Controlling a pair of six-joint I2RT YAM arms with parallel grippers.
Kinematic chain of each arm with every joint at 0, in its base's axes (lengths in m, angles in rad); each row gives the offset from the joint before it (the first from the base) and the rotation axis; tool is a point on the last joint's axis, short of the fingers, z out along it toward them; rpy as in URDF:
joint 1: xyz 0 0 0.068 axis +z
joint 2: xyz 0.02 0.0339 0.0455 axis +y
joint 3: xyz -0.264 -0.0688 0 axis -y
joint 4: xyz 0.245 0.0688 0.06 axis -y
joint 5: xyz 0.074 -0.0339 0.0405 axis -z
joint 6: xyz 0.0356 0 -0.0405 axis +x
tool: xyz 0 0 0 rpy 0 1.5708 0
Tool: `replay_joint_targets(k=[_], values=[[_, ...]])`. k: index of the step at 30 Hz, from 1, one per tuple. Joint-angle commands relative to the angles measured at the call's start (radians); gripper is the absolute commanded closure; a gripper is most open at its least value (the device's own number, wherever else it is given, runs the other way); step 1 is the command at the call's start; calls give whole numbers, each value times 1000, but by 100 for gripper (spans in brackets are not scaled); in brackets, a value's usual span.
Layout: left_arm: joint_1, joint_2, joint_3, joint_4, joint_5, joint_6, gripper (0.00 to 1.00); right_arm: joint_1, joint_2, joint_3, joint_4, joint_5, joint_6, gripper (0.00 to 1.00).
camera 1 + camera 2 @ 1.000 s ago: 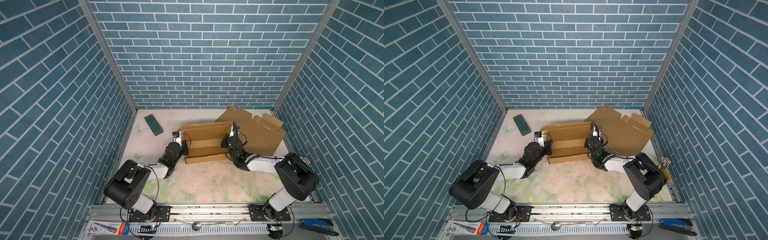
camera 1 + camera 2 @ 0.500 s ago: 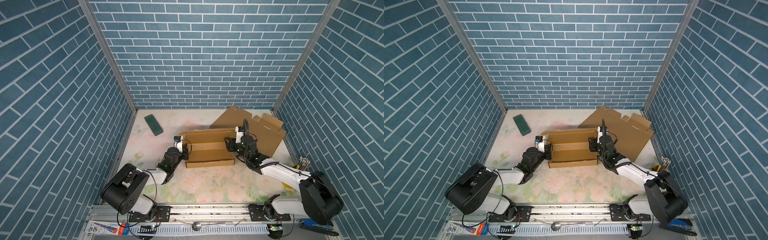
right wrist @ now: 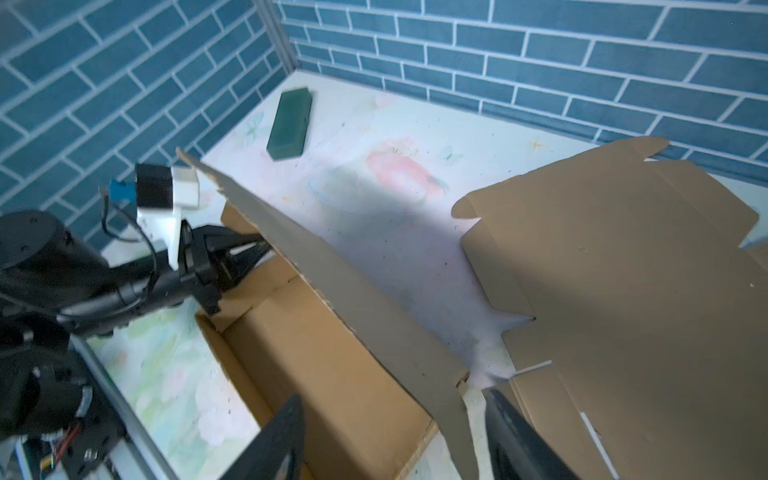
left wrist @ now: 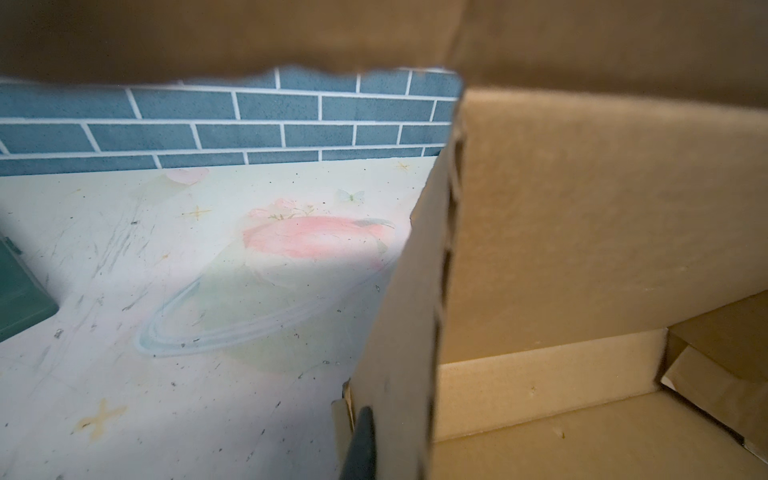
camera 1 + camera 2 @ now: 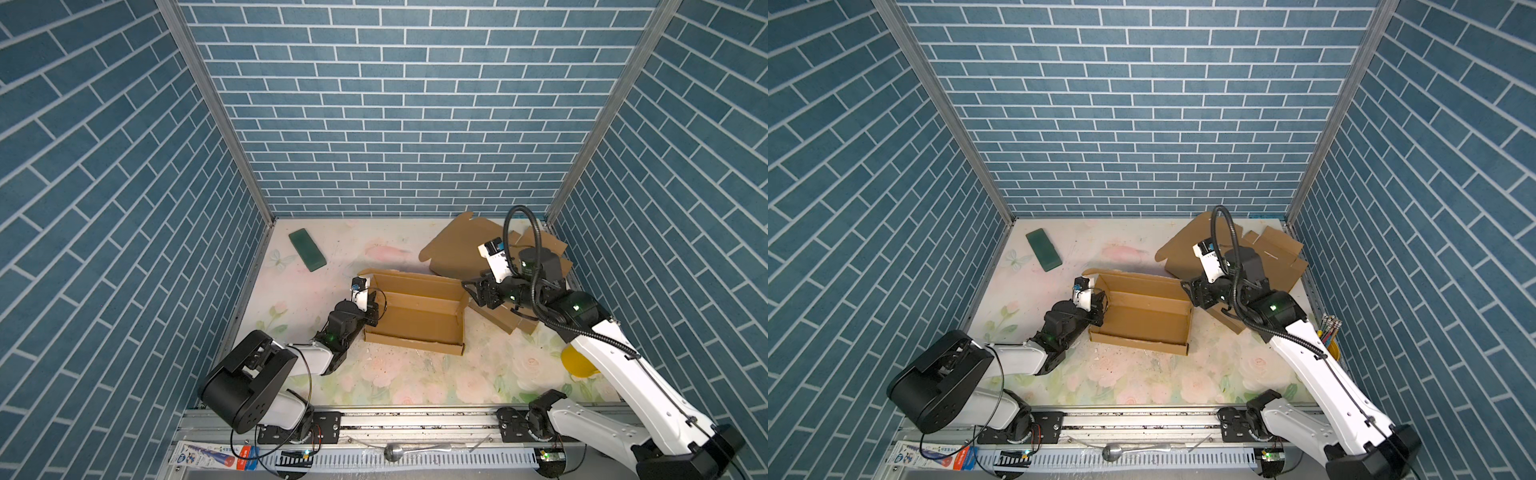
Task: Fold the paper box
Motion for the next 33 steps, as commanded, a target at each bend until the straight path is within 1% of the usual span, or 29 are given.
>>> replay_joint_targets(k=[1,5,8,11,14,16,18,19,21,23,25,26,29,31,33], values=[[-13,11,-39,-48,5,18,94,98,136,142,-231,57,-197,30],[-15,29,-43,-25,11,16,94,120,308,283,-272,112,-309,31],[-20,37,-43,-15,13,16,94,134,442,406,-338,94,-364,32],[-23,40,-50,-8,7,18,94,145,524,470,-359,43,-388,38],[-26,39,-56,-5,2,18,94,147,560,488,-371,-24,-394,53],[-25,34,-59,-5,-1,19,94,148,566,485,-377,-82,-387,66],[-25,29,-61,-10,-8,22,94,150,562,468,-375,-133,-370,75],[-25,25,-61,-15,-9,25,94,152,555,450,-367,-161,-358,78],[-25,21,-61,-18,-10,28,94,163,537,398,-339,-182,-333,80],[-25,19,-63,-24,-12,27,93,173,516,322,-292,-189,-308,85],[-26,9,-66,-34,-14,24,91,189,492,230,-215,-169,-272,88],[-25,-1,-70,-43,-17,22,88,197,481,194,-180,-167,-258,89],[-25,-79,-85,-104,-50,4,74,224,448,90,-67,-128,-208,91],[-25,-176,-100,-176,-83,-12,66,242,433,38,-8,-101,-180,91],[-25,-289,-104,-284,-120,-19,63,257,425,4,29,-89,-164,92]])
